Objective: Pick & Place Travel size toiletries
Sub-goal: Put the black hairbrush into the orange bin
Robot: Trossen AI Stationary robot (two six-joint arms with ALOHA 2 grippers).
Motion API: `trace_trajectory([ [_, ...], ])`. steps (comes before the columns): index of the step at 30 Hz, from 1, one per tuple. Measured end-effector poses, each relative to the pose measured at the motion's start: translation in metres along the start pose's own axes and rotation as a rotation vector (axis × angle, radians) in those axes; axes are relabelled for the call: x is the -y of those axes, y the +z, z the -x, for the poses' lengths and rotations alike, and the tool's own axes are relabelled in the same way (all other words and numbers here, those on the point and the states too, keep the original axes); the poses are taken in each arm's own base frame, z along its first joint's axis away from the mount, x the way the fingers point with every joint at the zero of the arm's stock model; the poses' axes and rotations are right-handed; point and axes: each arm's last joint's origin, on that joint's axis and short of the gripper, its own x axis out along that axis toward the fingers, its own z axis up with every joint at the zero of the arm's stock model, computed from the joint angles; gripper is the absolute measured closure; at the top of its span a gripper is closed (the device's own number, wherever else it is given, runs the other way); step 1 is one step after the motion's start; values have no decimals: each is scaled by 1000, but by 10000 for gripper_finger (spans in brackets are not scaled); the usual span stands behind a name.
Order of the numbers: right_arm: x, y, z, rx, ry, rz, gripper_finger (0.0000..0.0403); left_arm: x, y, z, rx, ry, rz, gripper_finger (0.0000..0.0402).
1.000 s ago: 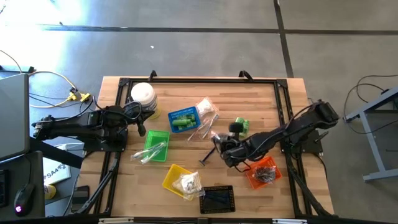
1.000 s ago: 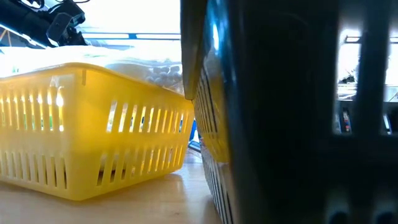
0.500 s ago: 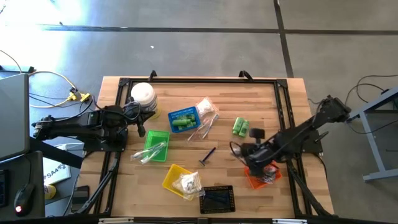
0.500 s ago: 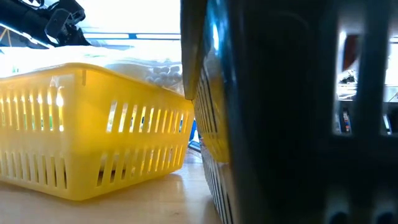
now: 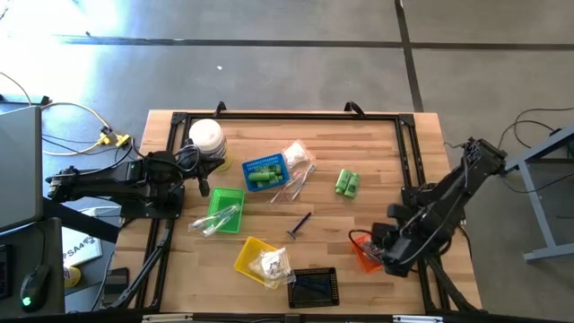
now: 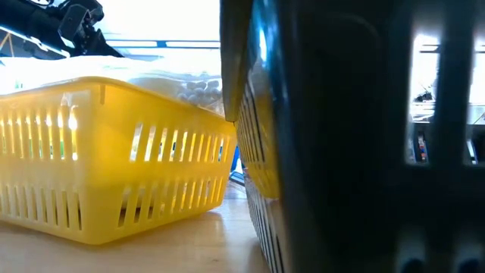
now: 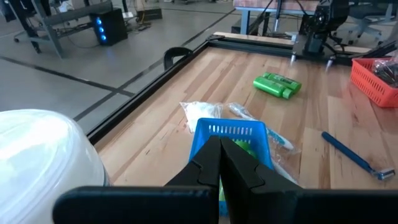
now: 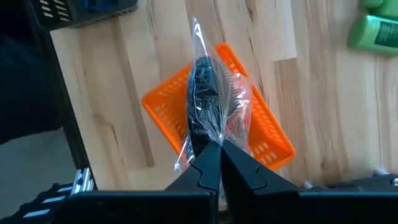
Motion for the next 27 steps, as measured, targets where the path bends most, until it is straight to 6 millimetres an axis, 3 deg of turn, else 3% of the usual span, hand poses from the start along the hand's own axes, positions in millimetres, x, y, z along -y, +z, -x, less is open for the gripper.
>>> trace_trajectory([
  [18, -1, -22, -53, -207, -16, -85, 400, 0, 0, 0, 0, 1, 0, 401],
  [27, 1, -23, -58, -185, -40, -93, 399, 0, 0, 0, 0, 1, 2, 401],
])
